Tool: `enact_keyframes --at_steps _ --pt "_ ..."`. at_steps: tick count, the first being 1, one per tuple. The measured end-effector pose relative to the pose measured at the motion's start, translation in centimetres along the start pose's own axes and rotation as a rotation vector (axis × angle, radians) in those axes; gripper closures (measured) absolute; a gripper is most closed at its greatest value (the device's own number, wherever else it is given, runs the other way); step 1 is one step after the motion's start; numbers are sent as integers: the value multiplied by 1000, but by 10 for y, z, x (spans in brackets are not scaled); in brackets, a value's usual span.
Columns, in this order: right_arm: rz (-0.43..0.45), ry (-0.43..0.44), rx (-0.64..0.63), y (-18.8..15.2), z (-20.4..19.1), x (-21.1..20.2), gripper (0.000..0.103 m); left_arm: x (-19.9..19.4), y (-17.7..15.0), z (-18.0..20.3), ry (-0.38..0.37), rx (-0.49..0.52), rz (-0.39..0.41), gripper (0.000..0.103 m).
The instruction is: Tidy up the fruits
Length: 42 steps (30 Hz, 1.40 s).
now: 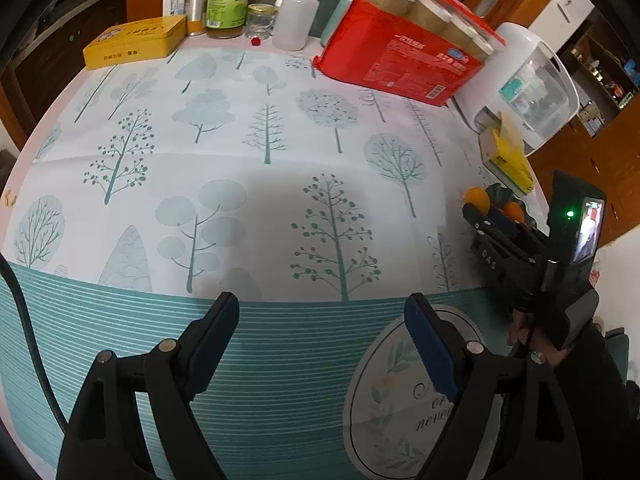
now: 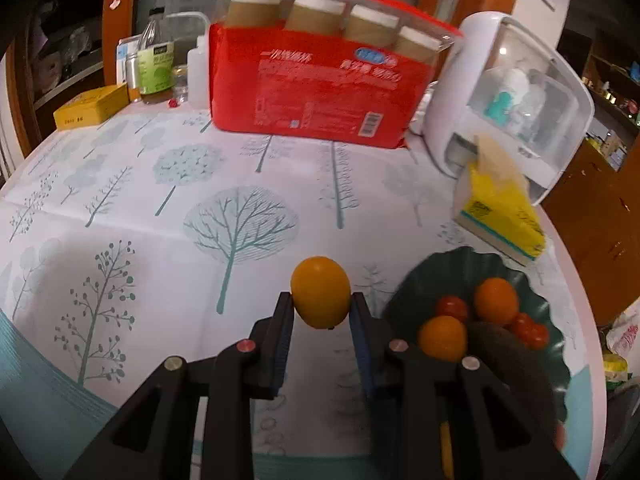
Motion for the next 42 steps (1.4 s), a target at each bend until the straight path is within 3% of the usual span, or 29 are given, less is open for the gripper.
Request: enact_keyframes --at_steps 24,31,34,42 --pt "-34 -115 160 -34 69 -49 73 -48 -19 31 -42 72 82 19" --pt "-12 -71 190 -45 79 -72 72 -76 -50 36 -3 60 114 19" --pt "-4 -49 189 -56 82 -84 59 -85 -63 42 11 57 122 19" --pt "-44 41 254 -104 97 -120 51 -110 -101 66 46 37 138 19"
Point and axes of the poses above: each gripper's, at about its wrist camera, not at the fingertips, and x roughly the way its jaws point, z to its right, y to its top, the point moved 7 cm from there along x, roughly the way its jaws point, and after that the axes turned 2 degrees about y, right-handed, at the moved point
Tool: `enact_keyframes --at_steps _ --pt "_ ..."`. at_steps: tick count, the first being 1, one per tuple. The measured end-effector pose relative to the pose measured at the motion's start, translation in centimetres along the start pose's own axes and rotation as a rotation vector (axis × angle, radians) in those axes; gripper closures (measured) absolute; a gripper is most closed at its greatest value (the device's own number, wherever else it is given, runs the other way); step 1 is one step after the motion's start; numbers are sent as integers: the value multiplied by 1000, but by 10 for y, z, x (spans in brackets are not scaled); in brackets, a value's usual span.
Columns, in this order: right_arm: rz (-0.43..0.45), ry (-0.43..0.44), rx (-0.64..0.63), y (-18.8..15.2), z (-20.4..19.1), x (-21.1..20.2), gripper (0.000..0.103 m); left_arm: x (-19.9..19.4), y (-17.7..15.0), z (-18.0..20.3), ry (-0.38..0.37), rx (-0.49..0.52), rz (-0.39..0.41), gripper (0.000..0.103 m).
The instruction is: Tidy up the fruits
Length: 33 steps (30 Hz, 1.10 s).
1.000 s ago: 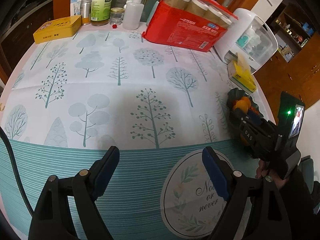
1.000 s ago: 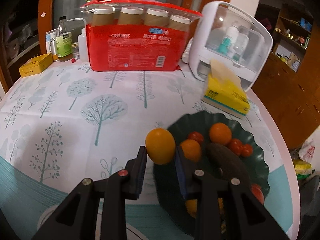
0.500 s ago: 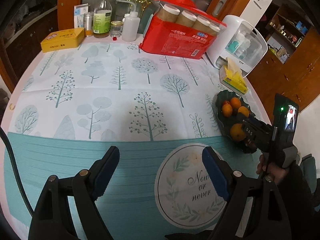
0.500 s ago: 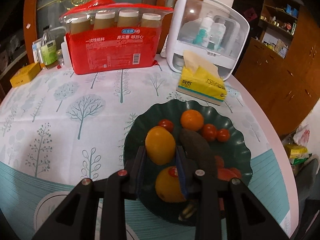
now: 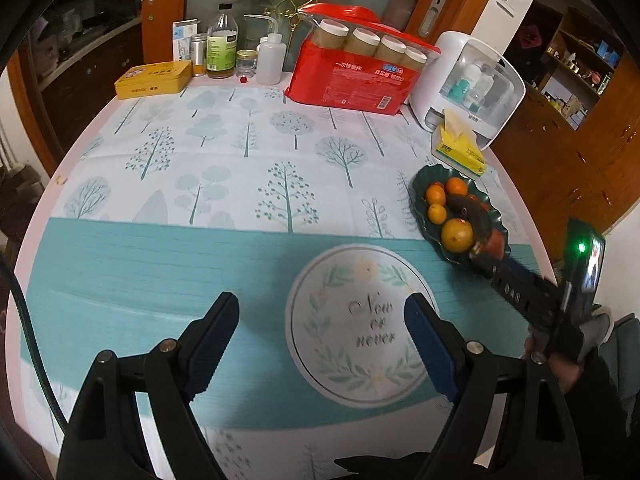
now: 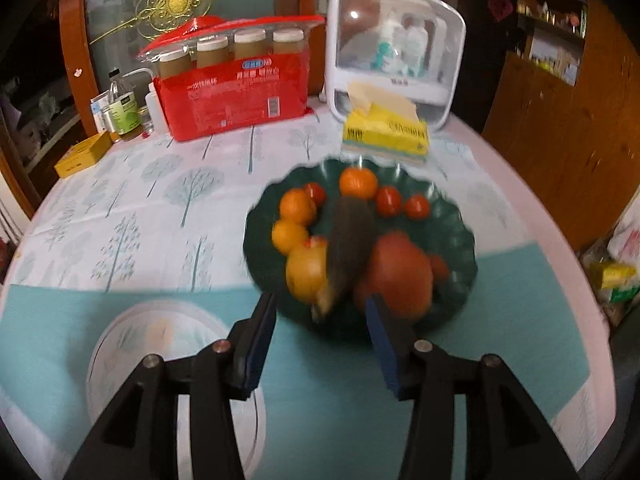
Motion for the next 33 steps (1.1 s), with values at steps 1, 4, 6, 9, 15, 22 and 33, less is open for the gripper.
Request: enact_keyframes --at_steps 1,4,6,9,15,22,33 --pt "-20 15 14 -9 4 -4 50 -3 -6 3 2 -8 1 19" --pt "-84 75 58 -39 10 -13 48 -7 -22 11 5 -27 -8 19" --pt "-147 111 75 -62 12 -20 47 -9 -34 18 6 -31 -15 19" --pt "-212 163 92 -86 13 -32 45 -13 -50 27 12 -31 -13 19" --pt "-272 244 54 -114 3 -67 44 -30 -72 38 53 -38 20 19" --pt "-210 352 -25 -98 -8 -135 22 -68 -69 53 91 -6 51 19" --pt "-101 414 -85 -75 -21 -219 6 -124 -74 79 113 10 139 19"
Point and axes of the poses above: each gripper's, at about its wrist camera, not at the fingertips, and x roughly the way its jaws point, z to its right, y to its top, the point moved 7 cm from there along x, roughly the way its jaws point, and after that the axes turned 2 degrees about y, right-handed, at the moved point
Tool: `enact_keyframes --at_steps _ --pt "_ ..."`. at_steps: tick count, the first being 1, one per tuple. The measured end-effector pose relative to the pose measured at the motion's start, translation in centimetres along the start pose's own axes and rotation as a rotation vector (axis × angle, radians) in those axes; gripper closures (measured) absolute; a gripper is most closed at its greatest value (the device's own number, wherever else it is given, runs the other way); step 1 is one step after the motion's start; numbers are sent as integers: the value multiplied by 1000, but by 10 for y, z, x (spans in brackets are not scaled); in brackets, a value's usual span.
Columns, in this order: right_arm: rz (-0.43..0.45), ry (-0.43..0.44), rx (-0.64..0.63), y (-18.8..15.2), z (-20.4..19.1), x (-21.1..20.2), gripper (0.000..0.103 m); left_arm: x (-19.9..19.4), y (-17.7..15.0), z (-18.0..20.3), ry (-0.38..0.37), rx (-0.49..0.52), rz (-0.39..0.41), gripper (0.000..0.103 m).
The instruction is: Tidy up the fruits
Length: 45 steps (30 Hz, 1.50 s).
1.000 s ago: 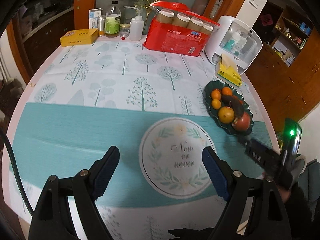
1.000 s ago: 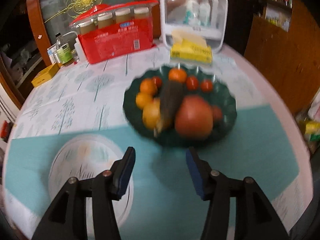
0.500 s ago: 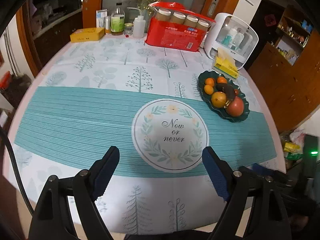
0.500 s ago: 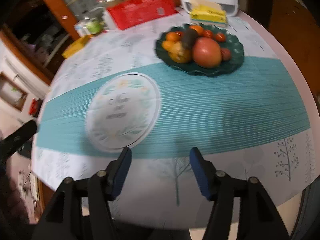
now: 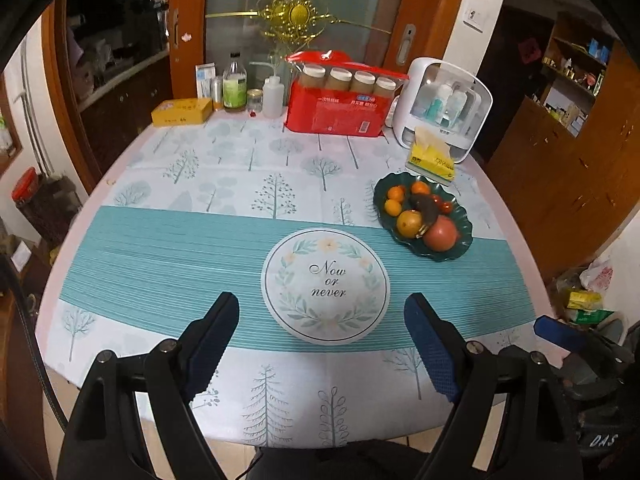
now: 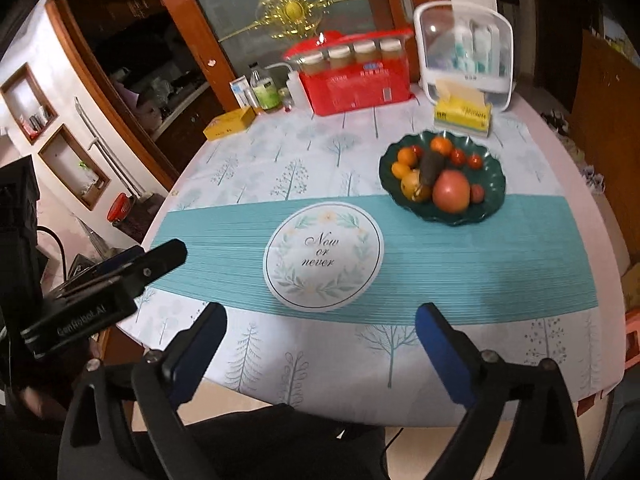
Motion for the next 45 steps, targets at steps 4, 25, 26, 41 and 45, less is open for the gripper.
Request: enact_keyframes --at_steps 4,25,26,41,45 --pt "0 -8 -1 -13 -6 0 5 -7 -4 1 41 7 29 19" --pt "77 -88 10 -26 5 -11 0 -18 -16 8 173 52 82 1" --pt "76 -84 2 -26 3 -10 0 -18 -15 8 177 50 81 1" --pt "70 -83 -18 -20 0 -4 0 -10 -10 9 172 58 73 1" --pt "68 -88 -9 -19 3 -3 0 -6 -7 12 169 65 66 1"
Point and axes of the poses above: each gripper's, at about its wrist camera, not at the fingertips, and x roughly the way its jaws point, z to its right, y to its top, the point moved 7 cm from there along x, roughly the way its jaws point, and after that the axes turned 2 degrees about y, right-handed, at the moved point
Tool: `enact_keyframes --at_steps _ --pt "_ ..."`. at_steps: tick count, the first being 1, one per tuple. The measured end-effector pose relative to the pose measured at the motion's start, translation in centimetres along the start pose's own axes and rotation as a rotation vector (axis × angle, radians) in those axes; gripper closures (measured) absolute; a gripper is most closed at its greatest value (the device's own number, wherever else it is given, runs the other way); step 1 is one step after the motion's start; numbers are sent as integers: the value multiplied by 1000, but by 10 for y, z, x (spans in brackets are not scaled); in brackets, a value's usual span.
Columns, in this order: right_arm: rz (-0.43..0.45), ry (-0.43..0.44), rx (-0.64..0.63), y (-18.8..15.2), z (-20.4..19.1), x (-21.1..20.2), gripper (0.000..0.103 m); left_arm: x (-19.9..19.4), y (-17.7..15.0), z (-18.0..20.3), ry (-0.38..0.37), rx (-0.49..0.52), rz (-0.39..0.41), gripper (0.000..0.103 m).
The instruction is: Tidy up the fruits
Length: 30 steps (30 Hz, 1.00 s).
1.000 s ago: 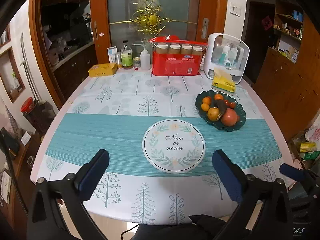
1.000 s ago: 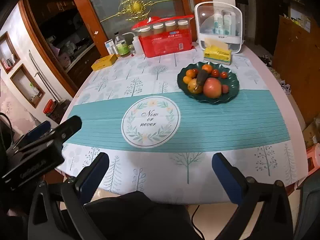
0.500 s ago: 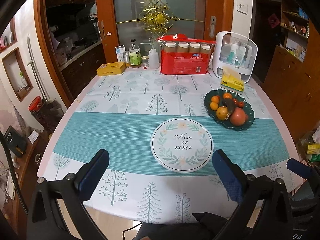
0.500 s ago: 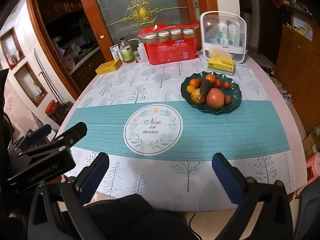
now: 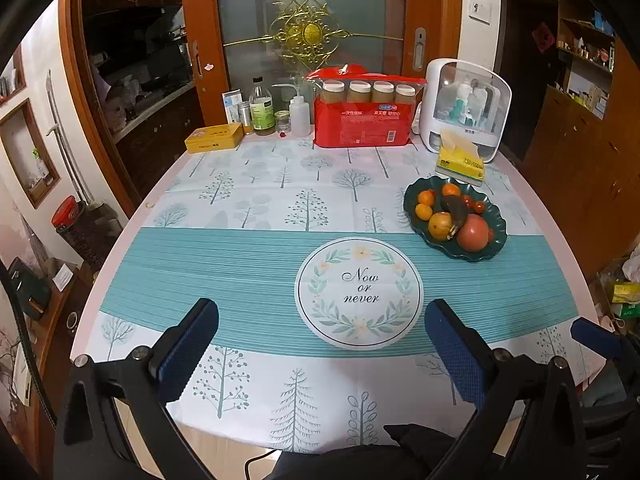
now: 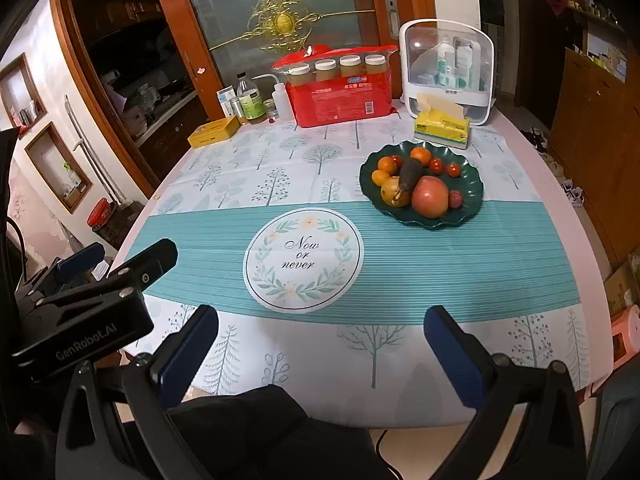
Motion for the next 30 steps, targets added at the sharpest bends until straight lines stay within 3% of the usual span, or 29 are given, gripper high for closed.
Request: enact_keyframes --at_steps 30 --pt "-10 2 4 2 -1 5 0 9 1 -3 2 1 -9 1"
Point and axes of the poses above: each gripper's, at about its wrist camera, not at the fingertips, and x roughly the way its jaws point, z to its right, y to its top, the point moved 7 cm from there along x, roughly the way its jaws point, and after that the axes turned 2 degrees about y, right-handed, at the moved point
